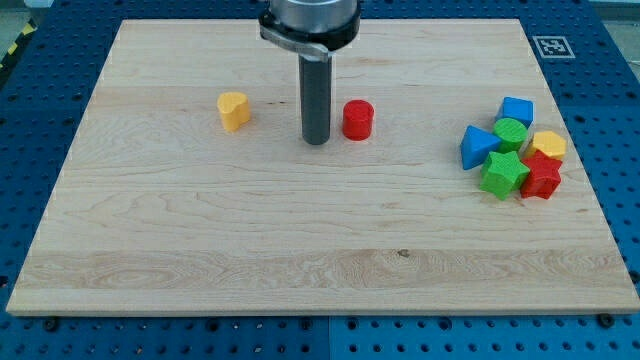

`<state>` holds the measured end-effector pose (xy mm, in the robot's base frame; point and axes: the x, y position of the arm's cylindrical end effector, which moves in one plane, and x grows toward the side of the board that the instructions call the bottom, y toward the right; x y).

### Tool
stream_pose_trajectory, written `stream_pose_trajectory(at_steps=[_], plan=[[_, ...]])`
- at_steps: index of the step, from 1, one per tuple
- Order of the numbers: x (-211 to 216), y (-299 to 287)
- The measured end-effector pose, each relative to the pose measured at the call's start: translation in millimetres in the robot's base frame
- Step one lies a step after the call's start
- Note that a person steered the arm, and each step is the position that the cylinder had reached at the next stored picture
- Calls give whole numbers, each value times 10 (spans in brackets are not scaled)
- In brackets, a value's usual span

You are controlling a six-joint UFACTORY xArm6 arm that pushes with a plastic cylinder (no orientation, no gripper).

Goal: Point at the red circle

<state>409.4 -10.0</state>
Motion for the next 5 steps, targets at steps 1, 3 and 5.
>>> stream_pose_trajectory(at_steps=[1, 3, 5], plan=[[-199, 0], [-201, 0], [-198, 221]])
